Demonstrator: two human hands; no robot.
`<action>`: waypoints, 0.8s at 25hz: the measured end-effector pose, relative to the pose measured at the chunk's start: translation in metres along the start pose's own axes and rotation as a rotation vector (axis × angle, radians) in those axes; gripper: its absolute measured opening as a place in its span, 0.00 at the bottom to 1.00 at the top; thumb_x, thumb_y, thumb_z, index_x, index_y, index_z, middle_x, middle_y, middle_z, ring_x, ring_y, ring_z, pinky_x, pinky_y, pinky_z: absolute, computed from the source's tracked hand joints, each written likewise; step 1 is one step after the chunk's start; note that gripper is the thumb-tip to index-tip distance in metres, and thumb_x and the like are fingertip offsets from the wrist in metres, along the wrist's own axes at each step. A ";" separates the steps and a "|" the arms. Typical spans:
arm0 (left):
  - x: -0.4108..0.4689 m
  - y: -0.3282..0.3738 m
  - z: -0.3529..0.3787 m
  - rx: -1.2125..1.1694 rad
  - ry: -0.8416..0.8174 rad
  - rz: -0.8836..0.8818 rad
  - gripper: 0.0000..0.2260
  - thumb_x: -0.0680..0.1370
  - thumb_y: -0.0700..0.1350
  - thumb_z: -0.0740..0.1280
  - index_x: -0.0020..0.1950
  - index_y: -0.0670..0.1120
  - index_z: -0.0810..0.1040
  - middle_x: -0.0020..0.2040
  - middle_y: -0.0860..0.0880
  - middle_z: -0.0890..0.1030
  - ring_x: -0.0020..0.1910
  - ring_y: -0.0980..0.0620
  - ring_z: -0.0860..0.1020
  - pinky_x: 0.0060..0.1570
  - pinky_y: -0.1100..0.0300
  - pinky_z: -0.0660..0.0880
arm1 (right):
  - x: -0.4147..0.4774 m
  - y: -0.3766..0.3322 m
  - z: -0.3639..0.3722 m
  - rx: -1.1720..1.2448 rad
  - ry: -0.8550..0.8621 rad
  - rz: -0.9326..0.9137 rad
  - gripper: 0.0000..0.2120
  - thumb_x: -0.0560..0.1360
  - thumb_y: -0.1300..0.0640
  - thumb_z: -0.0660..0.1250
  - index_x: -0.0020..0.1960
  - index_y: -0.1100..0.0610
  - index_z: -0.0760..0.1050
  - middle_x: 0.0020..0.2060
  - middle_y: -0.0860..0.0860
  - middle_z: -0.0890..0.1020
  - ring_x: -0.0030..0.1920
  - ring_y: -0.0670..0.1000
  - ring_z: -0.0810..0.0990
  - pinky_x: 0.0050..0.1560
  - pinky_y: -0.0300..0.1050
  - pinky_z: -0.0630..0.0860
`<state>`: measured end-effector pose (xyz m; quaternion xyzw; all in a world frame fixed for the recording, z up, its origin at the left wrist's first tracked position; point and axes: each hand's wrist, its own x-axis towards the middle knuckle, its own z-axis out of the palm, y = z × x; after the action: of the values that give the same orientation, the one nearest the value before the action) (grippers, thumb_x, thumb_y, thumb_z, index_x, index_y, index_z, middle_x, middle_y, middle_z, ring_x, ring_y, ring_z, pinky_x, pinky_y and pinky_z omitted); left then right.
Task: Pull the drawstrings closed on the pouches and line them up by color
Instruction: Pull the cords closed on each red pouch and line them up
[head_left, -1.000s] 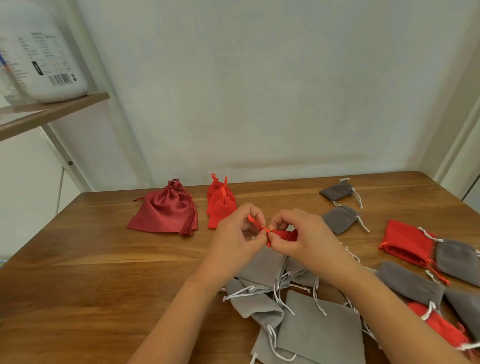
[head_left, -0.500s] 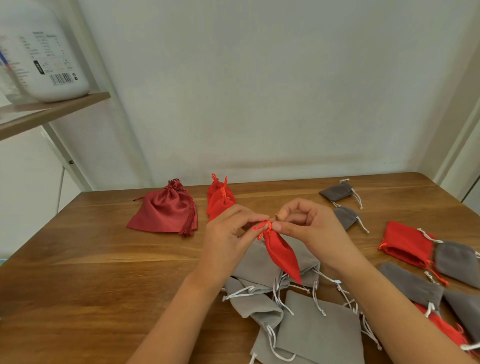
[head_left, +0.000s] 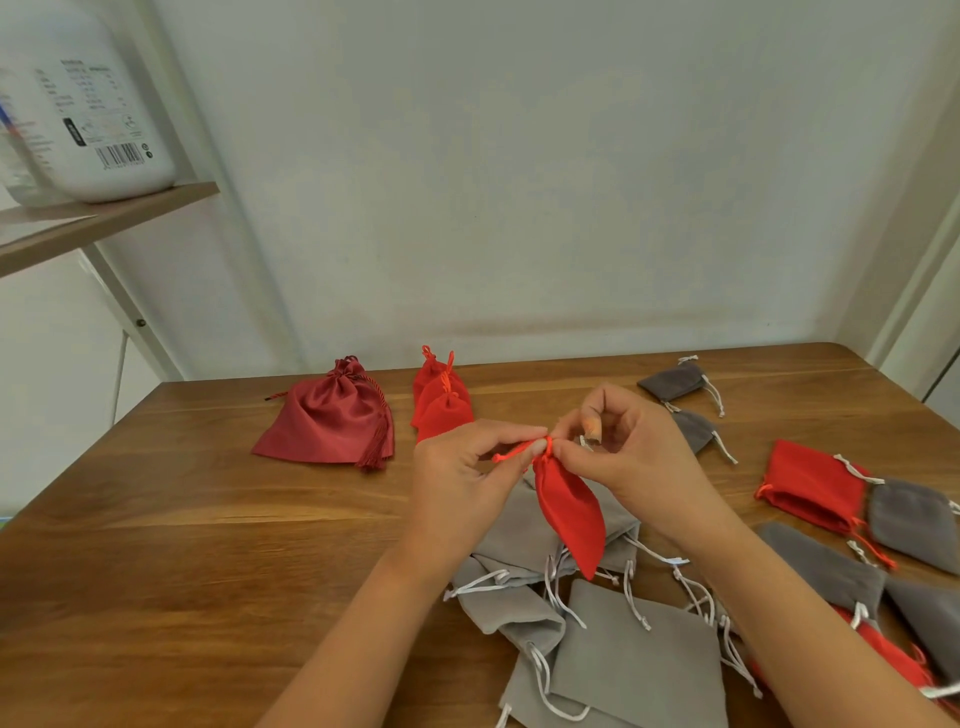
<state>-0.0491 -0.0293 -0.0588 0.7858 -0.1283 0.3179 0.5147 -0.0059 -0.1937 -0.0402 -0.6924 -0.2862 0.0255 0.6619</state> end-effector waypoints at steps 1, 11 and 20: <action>-0.001 0.001 0.001 0.007 0.002 -0.023 0.06 0.72 0.43 0.73 0.48 0.49 0.84 0.43 0.56 0.84 0.44 0.59 0.82 0.42 0.56 0.80 | 0.000 0.002 0.001 -0.070 0.007 -0.016 0.18 0.70 0.71 0.69 0.35 0.52 0.66 0.36 0.54 0.81 0.39 0.51 0.78 0.42 0.47 0.75; 0.002 0.010 0.001 -0.200 -0.100 -0.164 0.06 0.72 0.36 0.71 0.43 0.48 0.83 0.45 0.52 0.85 0.47 0.55 0.82 0.46 0.63 0.77 | 0.002 0.001 -0.008 -0.260 0.050 -0.047 0.17 0.73 0.69 0.66 0.34 0.50 0.67 0.37 0.48 0.78 0.39 0.47 0.75 0.42 0.48 0.73; 0.000 0.018 0.004 -0.292 -0.159 -0.240 0.03 0.71 0.32 0.71 0.42 0.38 0.82 0.46 0.49 0.85 0.50 0.55 0.82 0.50 0.64 0.76 | 0.000 0.004 -0.004 -0.529 -0.035 -0.198 0.14 0.75 0.63 0.58 0.42 0.43 0.63 0.38 0.47 0.75 0.38 0.46 0.73 0.37 0.36 0.68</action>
<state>-0.0567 -0.0408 -0.0468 0.7352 -0.1189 0.1693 0.6455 -0.0026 -0.1973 -0.0431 -0.8091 -0.3606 -0.1031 0.4524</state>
